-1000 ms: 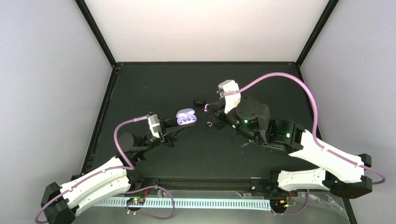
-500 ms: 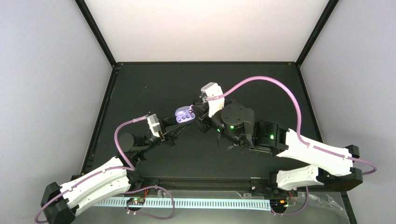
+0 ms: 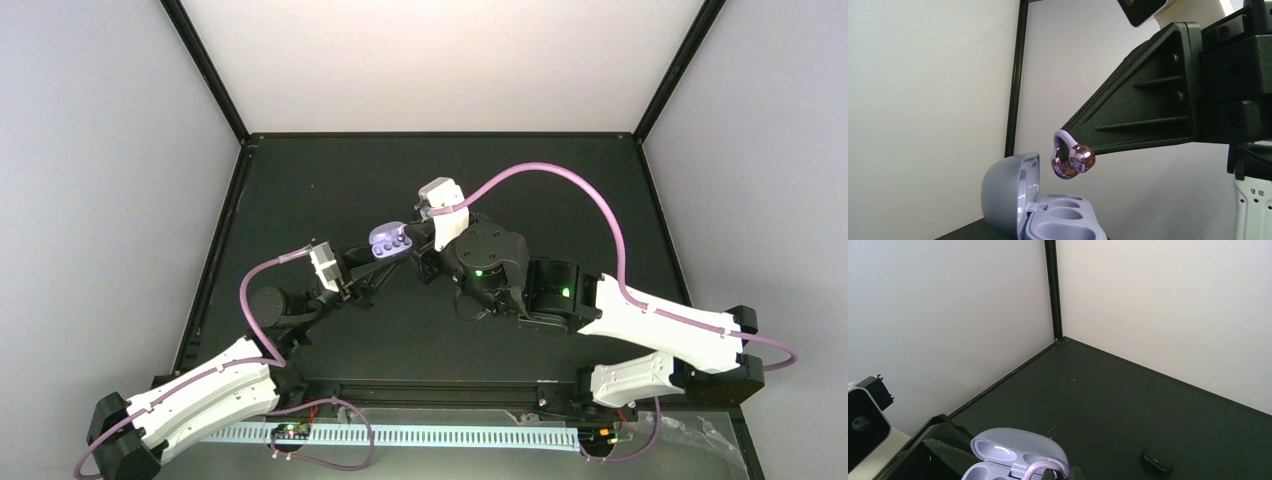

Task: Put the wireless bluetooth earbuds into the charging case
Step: Place the earbud in the charging case.

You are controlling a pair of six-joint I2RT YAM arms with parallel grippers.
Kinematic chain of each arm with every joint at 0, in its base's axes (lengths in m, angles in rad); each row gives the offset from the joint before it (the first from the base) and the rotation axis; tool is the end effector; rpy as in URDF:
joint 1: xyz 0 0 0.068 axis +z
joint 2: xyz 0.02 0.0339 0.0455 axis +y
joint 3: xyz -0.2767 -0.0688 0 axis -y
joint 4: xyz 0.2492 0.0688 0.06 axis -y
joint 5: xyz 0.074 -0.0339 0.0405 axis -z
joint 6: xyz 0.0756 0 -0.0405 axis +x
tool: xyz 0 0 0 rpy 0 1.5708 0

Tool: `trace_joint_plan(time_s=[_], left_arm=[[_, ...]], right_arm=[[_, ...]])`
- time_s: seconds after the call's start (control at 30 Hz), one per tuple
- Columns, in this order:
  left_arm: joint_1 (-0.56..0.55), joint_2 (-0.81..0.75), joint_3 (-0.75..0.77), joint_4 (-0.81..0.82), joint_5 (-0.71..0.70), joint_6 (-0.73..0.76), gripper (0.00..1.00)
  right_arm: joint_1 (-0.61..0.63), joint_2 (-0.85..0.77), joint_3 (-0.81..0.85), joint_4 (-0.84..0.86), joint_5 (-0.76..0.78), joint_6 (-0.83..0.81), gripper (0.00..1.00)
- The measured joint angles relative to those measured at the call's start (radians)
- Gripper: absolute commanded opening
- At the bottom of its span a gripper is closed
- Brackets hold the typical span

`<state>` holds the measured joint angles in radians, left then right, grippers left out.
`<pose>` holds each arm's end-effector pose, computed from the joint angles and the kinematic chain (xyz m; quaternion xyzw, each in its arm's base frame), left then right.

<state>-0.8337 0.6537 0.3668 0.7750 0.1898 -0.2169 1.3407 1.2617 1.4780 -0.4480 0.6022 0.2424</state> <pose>0.1153 -0.1482 0.3383 0.2331 0.4641 -0.4701 0.7136 0.1099 0.2814 0.4579 -0.2339 0.7348 0.2583 0.5820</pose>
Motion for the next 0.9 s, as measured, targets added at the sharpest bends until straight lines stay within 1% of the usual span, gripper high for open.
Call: trace_joint_plan(time_s=[0.47,0.9], left_arm=[[0.0,-0.001,0.0,-0.004,-0.019,0.0,0.02],[-0.002,-0.022,0.0,-0.019,-0.055,0.0,0.01]], right_arm=[[0.0,0.044,0.016,-0.003,0.008,0.014,0.01],[0.001,0.053,0.032,-0.018,0.023,0.038,0.01]])
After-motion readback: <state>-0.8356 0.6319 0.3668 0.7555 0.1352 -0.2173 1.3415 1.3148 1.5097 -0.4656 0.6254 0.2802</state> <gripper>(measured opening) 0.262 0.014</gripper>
